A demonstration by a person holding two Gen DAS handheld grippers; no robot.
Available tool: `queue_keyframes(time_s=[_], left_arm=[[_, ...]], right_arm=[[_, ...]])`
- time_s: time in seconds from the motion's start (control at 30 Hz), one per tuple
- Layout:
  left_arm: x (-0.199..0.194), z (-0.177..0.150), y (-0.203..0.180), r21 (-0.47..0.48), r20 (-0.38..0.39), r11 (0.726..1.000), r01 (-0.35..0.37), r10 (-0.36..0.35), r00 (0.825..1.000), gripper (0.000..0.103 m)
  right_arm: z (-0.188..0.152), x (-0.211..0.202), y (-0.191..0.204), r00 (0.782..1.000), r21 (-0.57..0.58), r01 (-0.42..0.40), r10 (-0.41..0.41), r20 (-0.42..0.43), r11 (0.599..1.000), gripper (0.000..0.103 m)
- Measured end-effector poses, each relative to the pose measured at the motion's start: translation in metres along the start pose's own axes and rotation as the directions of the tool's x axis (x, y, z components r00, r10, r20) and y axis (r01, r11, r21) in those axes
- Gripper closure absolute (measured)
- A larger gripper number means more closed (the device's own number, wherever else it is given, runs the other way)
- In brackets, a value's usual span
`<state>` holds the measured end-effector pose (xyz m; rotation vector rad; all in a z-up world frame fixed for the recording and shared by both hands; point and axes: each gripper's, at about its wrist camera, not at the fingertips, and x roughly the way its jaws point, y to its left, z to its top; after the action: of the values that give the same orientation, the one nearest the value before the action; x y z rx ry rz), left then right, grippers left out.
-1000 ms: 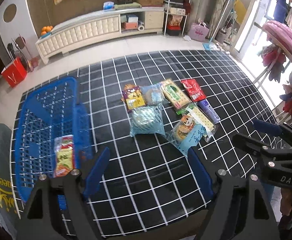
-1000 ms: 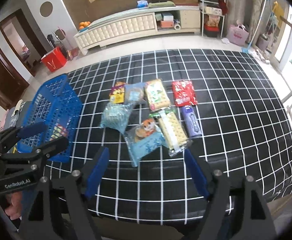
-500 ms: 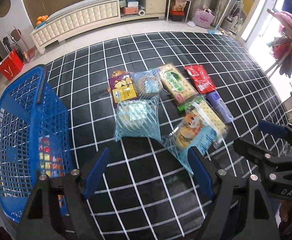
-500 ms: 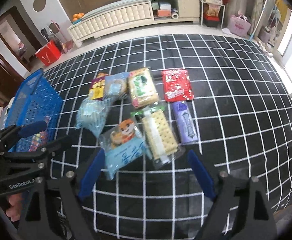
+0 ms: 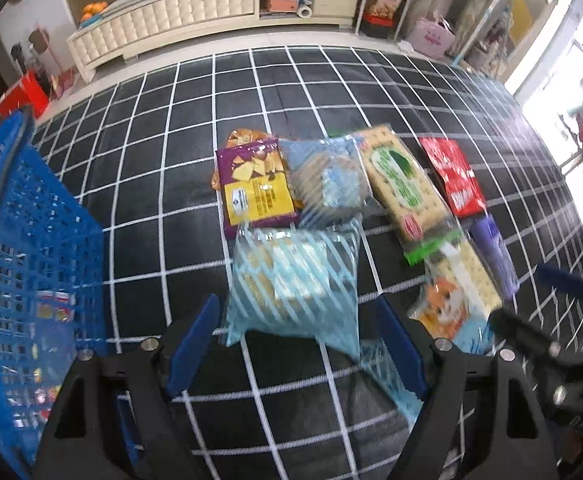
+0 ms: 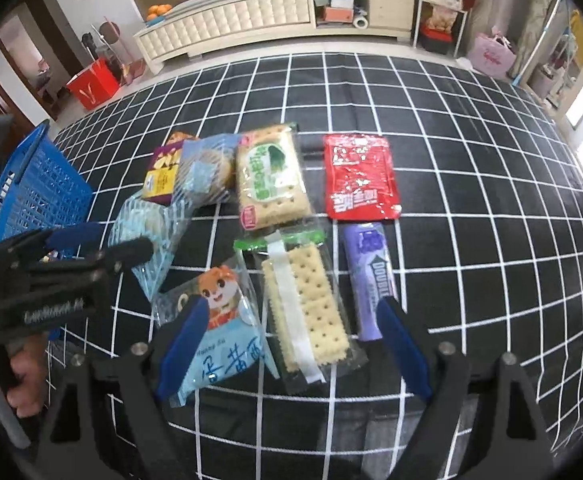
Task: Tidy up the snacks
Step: 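Grasp the blue striped biscuit bag with the left tool, then grasp the blue Dan Huang Su pastry bag with the right tool while the left holds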
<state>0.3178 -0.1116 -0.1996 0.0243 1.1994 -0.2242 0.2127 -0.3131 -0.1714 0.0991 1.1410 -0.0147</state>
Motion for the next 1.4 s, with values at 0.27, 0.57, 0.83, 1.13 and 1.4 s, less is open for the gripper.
queue_keyframes(time_s=[0.27,0.57,0.83,1.13,1.4], left_arm=[[0.037,0.011,-0.009,0.097,-0.069,0.994,-0.042,0.049,0.996,0.025],[0.039,0.009,-0.010,0.072,-0.033,0.995,-0.064,0.067,0.997,0.042],[-0.006,-0.004,-0.012,0.078,0.041,0.995,-0.062,0.059,0.997,0.042],[-0.055,-0.031,-0.017,0.121,0.112,0.990,-0.076,0.063,0.992,0.042],[-0.064,-0.057,-0.002,0.096,0.104,0.991,-0.090,0.079,0.991,0.042]], right_arm=[[0.000,0.002,-0.008,1.000,0.025,-0.013,0.013,-0.001,1.000,0.015],[-0.006,-0.001,-0.012,1.000,0.061,-0.015,0.017,-0.019,0.998,0.015],[-0.010,-0.019,-0.007,1.000,0.063,0.006,-0.006,-0.008,0.998,0.015],[-0.014,-0.032,0.014,1.000,0.006,-0.019,0.019,-0.003,1.000,0.015],[-0.021,-0.010,0.050,0.997,-0.178,-0.014,0.001,-0.073,0.984,0.011]])
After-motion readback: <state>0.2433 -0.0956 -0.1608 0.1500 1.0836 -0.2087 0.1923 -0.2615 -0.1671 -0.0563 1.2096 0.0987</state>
